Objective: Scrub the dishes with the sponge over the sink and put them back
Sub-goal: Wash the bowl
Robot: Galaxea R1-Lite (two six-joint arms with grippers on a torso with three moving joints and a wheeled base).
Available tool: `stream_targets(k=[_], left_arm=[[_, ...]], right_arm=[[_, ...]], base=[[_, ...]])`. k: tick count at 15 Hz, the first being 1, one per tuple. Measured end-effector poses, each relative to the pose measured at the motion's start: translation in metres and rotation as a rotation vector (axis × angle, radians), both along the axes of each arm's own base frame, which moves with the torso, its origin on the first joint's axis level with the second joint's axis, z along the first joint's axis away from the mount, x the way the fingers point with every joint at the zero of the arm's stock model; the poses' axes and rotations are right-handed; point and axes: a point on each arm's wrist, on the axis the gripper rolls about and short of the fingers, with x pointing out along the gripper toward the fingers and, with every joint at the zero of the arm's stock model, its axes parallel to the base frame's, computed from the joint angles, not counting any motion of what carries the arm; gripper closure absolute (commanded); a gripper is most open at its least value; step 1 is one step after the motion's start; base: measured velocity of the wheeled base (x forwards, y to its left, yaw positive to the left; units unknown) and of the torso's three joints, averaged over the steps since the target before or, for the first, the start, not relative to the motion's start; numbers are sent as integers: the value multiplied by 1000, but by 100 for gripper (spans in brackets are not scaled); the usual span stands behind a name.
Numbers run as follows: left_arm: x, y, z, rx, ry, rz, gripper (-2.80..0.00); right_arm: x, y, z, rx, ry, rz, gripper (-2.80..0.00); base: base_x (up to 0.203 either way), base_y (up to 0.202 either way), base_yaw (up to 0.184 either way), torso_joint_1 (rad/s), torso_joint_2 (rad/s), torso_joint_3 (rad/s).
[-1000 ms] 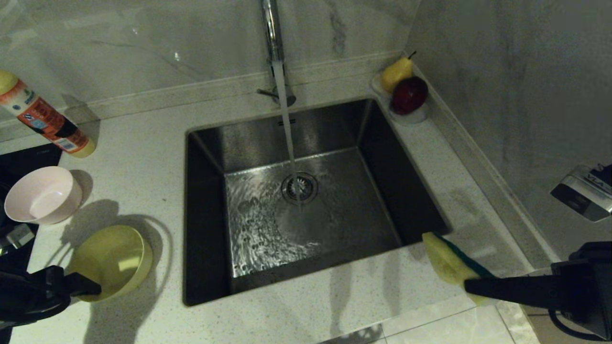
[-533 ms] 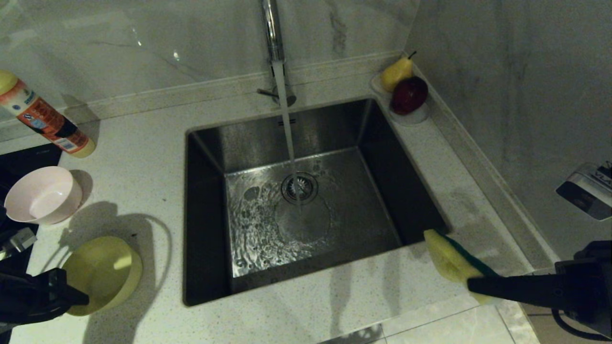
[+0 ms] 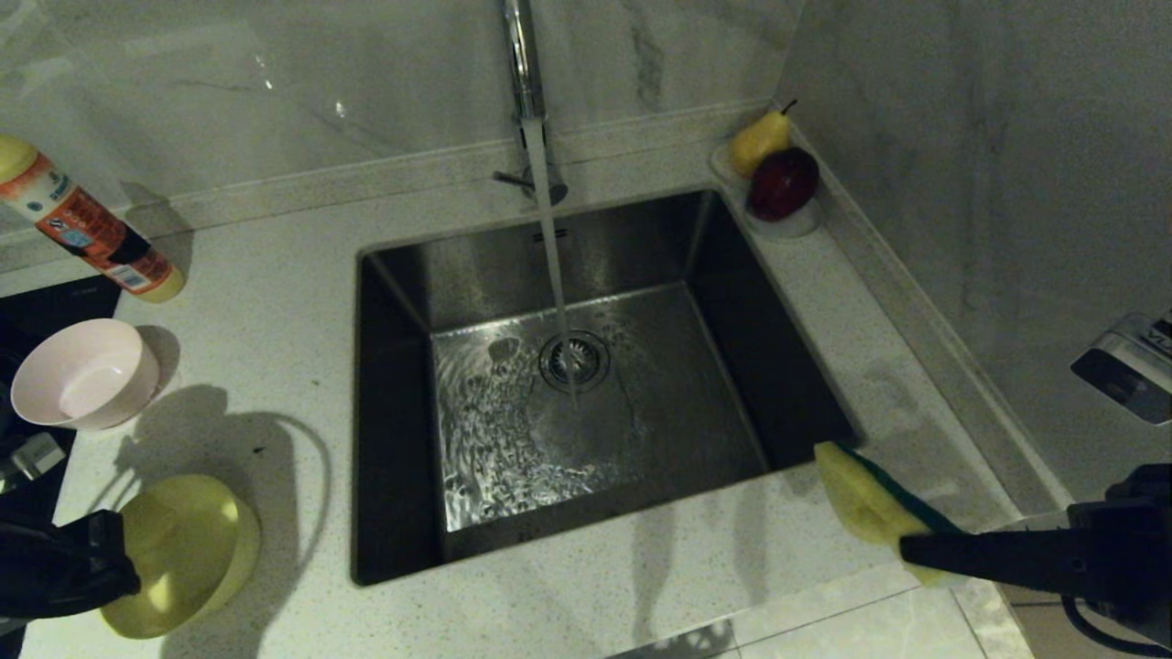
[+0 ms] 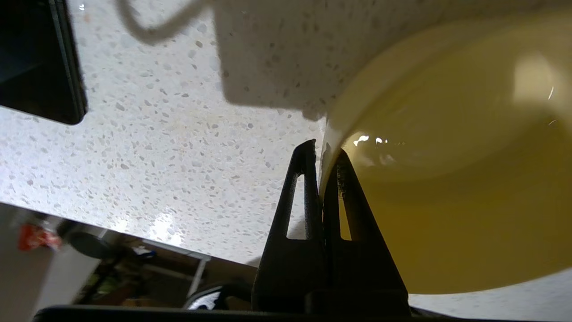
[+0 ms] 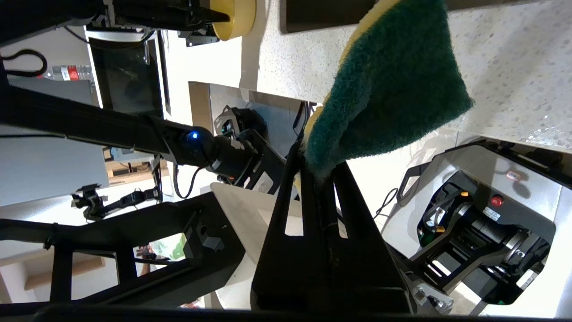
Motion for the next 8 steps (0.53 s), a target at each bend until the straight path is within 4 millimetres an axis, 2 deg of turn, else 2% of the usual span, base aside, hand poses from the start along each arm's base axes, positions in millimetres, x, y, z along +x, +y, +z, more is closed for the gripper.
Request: stream_targets(k=[4,8], left_arm=[[-3,-2,23,-28,-108,86,0],[-1,-21,61,-95,-267,90,0]], right_arm=[[-1,0,0,2,-1,2,0],[-1,-1,-1,0,1,3,0]], base=[[0,0,0,0,0,0],[0,0,0,0,0,0]])
